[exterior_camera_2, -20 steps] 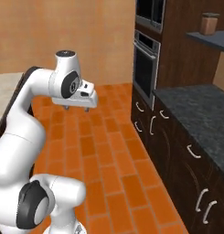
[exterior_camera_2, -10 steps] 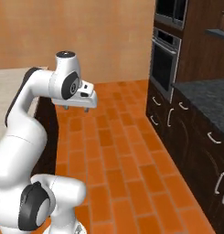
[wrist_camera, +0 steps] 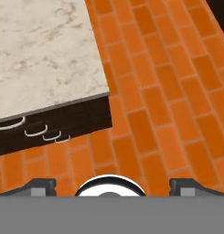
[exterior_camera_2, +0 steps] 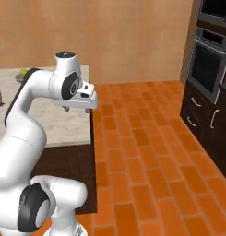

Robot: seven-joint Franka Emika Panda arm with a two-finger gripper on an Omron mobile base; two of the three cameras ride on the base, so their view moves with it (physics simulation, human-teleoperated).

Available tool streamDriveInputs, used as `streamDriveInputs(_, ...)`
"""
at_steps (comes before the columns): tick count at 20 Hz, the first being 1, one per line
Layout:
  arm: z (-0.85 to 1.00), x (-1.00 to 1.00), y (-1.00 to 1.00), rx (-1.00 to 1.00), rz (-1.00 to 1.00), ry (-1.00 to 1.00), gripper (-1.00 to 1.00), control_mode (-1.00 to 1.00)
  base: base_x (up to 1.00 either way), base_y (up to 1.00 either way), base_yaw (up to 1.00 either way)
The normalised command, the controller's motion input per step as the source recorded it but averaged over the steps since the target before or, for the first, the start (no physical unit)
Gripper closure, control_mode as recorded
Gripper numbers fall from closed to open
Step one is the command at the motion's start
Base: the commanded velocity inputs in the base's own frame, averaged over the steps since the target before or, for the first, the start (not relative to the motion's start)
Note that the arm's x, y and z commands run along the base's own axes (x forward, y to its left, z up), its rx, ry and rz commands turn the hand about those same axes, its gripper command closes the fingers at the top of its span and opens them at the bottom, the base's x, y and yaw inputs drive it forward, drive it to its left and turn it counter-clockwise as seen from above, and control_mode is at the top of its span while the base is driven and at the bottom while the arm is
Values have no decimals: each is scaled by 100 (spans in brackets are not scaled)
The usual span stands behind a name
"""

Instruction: Navigate to the sink.

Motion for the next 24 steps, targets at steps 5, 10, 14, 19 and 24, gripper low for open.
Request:
streamDriveInputs(5,0,0,0,0,0,0,-100,100,-23,100,26)
streamDriveInputs(10,0,0,0,0,0,0,-100,100,-13,100,27)
streamDriveInputs(14,0,0,0,0,0,0,-100,100,1,100,25)
streamDriveInputs(19,0,0,0,0,0,0,-100,100,40,100,16)
streamDriveInputs(24,0,0,0,0,0,0,-100,100,77,100,11)
